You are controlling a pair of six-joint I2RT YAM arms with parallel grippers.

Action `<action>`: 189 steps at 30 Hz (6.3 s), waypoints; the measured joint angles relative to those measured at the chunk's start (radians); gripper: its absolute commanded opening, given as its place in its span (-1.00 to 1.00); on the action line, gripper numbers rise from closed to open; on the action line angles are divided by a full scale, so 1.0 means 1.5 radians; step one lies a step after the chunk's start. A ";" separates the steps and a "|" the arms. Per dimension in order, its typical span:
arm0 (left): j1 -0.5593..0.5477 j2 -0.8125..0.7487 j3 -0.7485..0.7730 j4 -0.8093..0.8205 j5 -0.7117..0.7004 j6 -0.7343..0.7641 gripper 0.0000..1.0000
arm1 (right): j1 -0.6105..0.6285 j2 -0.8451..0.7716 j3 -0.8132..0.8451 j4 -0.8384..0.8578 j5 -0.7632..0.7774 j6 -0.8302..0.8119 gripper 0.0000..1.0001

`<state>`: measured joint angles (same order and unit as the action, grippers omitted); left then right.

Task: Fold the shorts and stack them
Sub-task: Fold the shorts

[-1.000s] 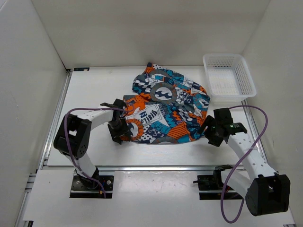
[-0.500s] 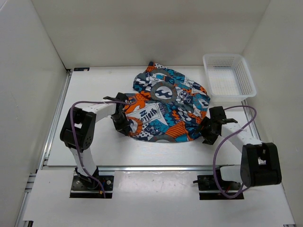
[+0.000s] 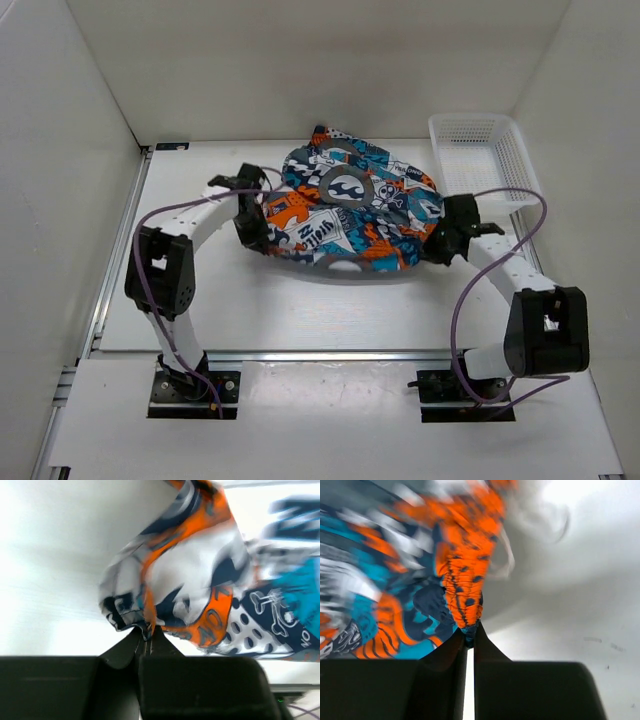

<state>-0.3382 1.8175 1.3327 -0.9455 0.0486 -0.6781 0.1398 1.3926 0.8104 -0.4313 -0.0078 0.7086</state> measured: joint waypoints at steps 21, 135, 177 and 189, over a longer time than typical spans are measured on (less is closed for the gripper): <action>0.109 -0.349 0.641 -0.176 0.017 0.028 -0.79 | 0.017 -0.201 0.712 -0.264 -0.127 -0.153 -1.00; -0.105 -0.023 -0.165 0.078 0.031 -0.061 -0.79 | -0.123 -0.089 -0.128 -0.128 -0.097 -0.068 -0.13; 0.208 0.040 -0.006 0.010 0.016 0.126 -0.47 | 0.082 0.128 0.168 -0.095 0.019 -0.027 0.20; 0.205 0.047 -0.007 0.025 0.027 0.135 -0.79 | 0.081 0.212 0.209 -0.091 0.008 -0.053 -0.91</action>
<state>-0.0303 1.8874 1.3216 -0.9077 0.0887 -0.4759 0.2619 1.7111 1.1233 -0.5682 0.0044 0.6289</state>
